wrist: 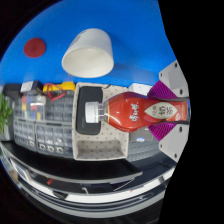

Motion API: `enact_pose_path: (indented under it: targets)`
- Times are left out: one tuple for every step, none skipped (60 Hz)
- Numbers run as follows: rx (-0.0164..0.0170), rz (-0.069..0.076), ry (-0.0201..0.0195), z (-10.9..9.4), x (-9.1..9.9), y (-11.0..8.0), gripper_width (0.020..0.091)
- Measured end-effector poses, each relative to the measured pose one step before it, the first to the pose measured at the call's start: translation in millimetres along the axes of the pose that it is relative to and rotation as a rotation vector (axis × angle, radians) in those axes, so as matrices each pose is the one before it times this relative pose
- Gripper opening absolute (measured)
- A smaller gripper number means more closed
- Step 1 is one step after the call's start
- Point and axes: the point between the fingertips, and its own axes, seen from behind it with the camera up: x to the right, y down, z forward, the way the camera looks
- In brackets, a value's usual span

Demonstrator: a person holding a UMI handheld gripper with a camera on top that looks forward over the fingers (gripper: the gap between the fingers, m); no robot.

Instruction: Pour water

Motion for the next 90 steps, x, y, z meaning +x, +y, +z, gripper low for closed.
enact_pose_path:
  targets:
    - [0.00158,0.0237,-0.00054,-0.56,-0.31,-1.07,0.0265]
    - [0.00282,0.0220,0.00126,-4.02,-0.68,-1.08,0.0264]
    - [0.00338,0.0190,-0.00247,1.54,-0.36,-3.00,0.0264]
    - [0.00282,0.0217,-0.00205,-0.70,-0.38,-0.84,0.0263]
    - [0.00043,0.0227,-0.00084,-0.67,-0.26,-0.53,0.0264]
    - [-0.00214,0.0245,0.00150,-0.78,0.55,-0.40,0.0263]
    - [-0.00077,0.0270,0.00426,-0.44,1.22,-0.64,0.0264]
    - [0.00150,0.0242,0.00512,-0.04,1.67,-1.43,0.0264]
    - [0.00322,0.0212,0.00297,-0.11,1.49,-1.89,0.0264]
    - [0.00325,0.0208,0.00069,-2.24,0.52,-1.16,0.0265]
    - [0.00233,0.0216,-0.00004,1.00,-0.06,-2.07,0.0265]
    - [0.00231,0.0271,-0.00082,0.38,0.61,-1.62,0.0265]
    - [0.00413,0.0288,-0.00140,-0.22,0.46,-1.68,0.0265]
    - [0.00507,0.0270,-0.00194,-0.50,0.22,-2.02,0.0263]
    - [0.00552,0.0228,-0.00381,-0.30,-0.34,-2.33,0.0264]
    - [0.00527,0.0180,-0.00457,-0.76,-0.41,-2.09,0.0264]
    - [0.00396,0.0166,-0.00092,-3.17,0.44,-0.49,0.0263]
    - [0.00206,0.0137,-0.00104,-1.07,0.66,-0.96,0.0264]
    - [-0.00098,0.0126,0.00501,1.36,-1.77,-1.01,0.0265]
    - [0.00043,0.0073,0.00307,0.00,0.51,-0.66,0.0264]
    - [-0.00047,0.0037,0.00296,-0.58,0.20,-0.30,0.0264]
    - [-0.00142,0.0011,0.00241,-0.42,-0.04,-0.20,0.0265]
    - [-0.00384,-0.0019,0.00272,-0.80,0.13,0.41,0.0264]
    - [-0.00538,-0.0030,0.00433,-2.31,0.93,0.92,0.0264]
    - [-0.00644,-0.0030,0.00489,0.67,-0.51,0.09,0.0264]
    - [-0.00390,-0.0030,0.00221,0.36,0.26,0.79,0.0262]
    - [-0.00373,-0.0019,0.00165,-0.32,0.15,0.44,0.0263]
    - [-0.00365,-0.0020,0.00121,-0.43,0.20,0.34,0.0265]
    - [-0.00363,-0.0011,0.00142,-0.10,0.22,0.34,0.0264]
    - [-0.00370,-0.0007,0.00222,0.19,0.51,0.09,0.0264]
    - [-0.00349,-0.0006,0.00306,-0.02,0.58,0.47,0.0263]
    - [-0.00295,-0.0018,0.00351,0.11,0.65,0.35,0.0264]
    - [-0.00404,-0.0056,0.00668,-2.64,1.52,0.71,0.0263]
    - [-0.00278,-0.0058,0.00584,-0.09,0.91,0.25,0.0263]
    - [-0.00478,-0.0060,0.00823,-1.10,0.37,-0.19,0.0264]
    - [-0.00479,-0.0069,0.00449,-0.37,0.95,0.57,0.0263]
    - [-0.00538,-0.0080,0.00411,-0.43,0.91,0.79,0.0263]
    - [-0.00381,-0.0089,0.00242,-0.38,0.48,0.41,0.0264]
    - [-0.00237,-0.0107,-0.00090,-0.27,0.03,0.06,0.0264]
    - [-0.00123,-0.0121,-0.00214,-0.29,-0.66,-0.01,0.0263]
    - [-0.00229,-0.0144,-0.00232,-0.09,-1.56,0.20,0.0263]
    - [-0.00382,-0.0178,-0.00058,-0.14,-1.64,0.57,0.0263]
    - [-0.00555,-0.0197,0.00863,-3.12,-4.58,3.19,0.0262]
    - [-0.00738,-0.0283,0.00218,-0.95,-2.31,0.85,0.0263]
    - [-0.00475,-0.0328,0.00677,-1.07,-3.28,1.18,0.0263]
    - [-0.00563,-0.0390,0.00368,-0.34,-1.85,0.29,0.0262]
    - [-0.00799,-0.0420,0.00415,-0.81,-2.71,0.36,0.0262]
    - [-0.00898,-0.0440,0.00235,-0.84,-3.01,0.33,0.0262]
    - [-0.00646,-0.0468,0.00080,-1.10,-4.05,-0.34,0.0263]
    - [-0.00232,-0.0483,0.00120,-1.27,-3.98,-1.61,0.0263]
    - [0.00208,-0.0518,0.00440,-4.76,-4.44,-2.50,0.0263]
    - [0.00551,-0.0513,0.00276,-1.81,-4.29,-4.08,0.0265]
    - [0.00701,-0.0501,0.00462,-1.37,-5.97,-5.28,0.0265]
    - [0.00830,-0.0497,-0.00101,-1.65,-4.80,-5.49,0.0263]
    - [0.00760,-0.0465,-0.00130,-1.57,-4.11,-6.27,0.0262]
    - [0.00774,-0.0437,-0.00033,-1.79,-4.52,-7.09,0.0262]
    - [0.00774,-0.0427,0.00062,-1.76,-3.45,-7.57,0.0264]
    - [0.00910,-0.0422,0.00288,-1.50,-2.79,-7.80,0.0264]
    - [0.00981,-0.0430,0.00485,-1.34,-2.19,-8.01,0.0265]
    - [0.01192,-0.0462,0.00747,-1.78,-0.83,-8.68,0.0265]
    - [0.01982,-0.0521,0.01018,-5.29,0.63,-9.46,0.0263]
    - [0.01497,-0.0514,0.01228,-1.30,1.08,-9.59,0.0263]
    - [0.01142,-0.0512,0.01052,-2.43,0.77,-7.34,0.0264]
    - [0.01033,-0.0515,0.01011,-1.07,1.53,-8.20,0.0264]
    - [0.00722,-0.0494,0.00884,-1.56,1.54,-6.75,0.0264]
    - [0.00453,-0.0472,0.00812,-0.89,2.66,-6.59,0.0264]
    - [0.00376,-0.0449,0.00937,-0.77,3.48,-6.23,0.0263]
    - [0.00521,-0.0448,0.01095,-0.29,4.35,-6.38,0.0264]
    - [0.00695,-0.0442,0.01234,-0.48,4.52,-5.92,0.0264]
    - [0.01382,-0.0439,0.01256,-1.31,7.55,-4.26,0.0264]
    - [0.02986,-0.0485,0.00682,4.73,9.86,-0.78,0.0264]
    - [-0.02320,-0.0355,0.02759,-6.10,-1.33,-10.60,0.0263]
    - [0.00268,-0.0408,0.01480,0.52,6.96,-2.86,0.0264]
    - [0.00429,-0.0401,0.01461,0.32,7.65,-2.57,0.0265]
    - [0.00642,-0.0405,0.01545,0.45,8.00,-2.05,0.0264]
    - [0.00651,-0.0397,0.01811,0.44,8.49,-1.67,0.0265]
    - [0.00432,-0.0357,0.02144,1.02,9.43,-0.92,0.0264]
    - [0.03173,-0.0335,0.01381,8.62,14.56,8.01,0.0263]
    - [-0.02528,-0.0259,0.02721,-4.19,4.73,-6.01,0.0263]
    - [0.00042,-0.0284,0.01585,1.39,8.18,1.27,0.0264]
    - [-0.00004,-0.0263,0.01198,1.37,7.34,1.32,0.0264]
    - [-0.00072,-0.0216,0.00964,0.83,6.58,1.48,0.0263]
    - [-0.00039,-0.0169,0.00930,1.46,6.88,1.99,0.0263]
    - [-0.00018,-0.0126,0.00829,1.77,6.57,2.19,0.0264]
    - [0.00876,-0.0099,0.00461,6.13,8.27,7.08,0.0263]
    - [-0.00366,-0.0091,0.00474,1.95,5.37,3.53,0.0264]
    - [-0.00566,-0.0057,0.00422,3.90,5.57,5.15,0.0264]
    - [-0.00722,-0.0038,0.00450,2.05,5.05,4.72,0.0265]
    - [-0.00810,-0.0016,0.00504,2.12,5.15,5.04,0.0265]
    - [-0.00838,-0.0021,0.00607,2.05,5.10,5.18,0.0264]
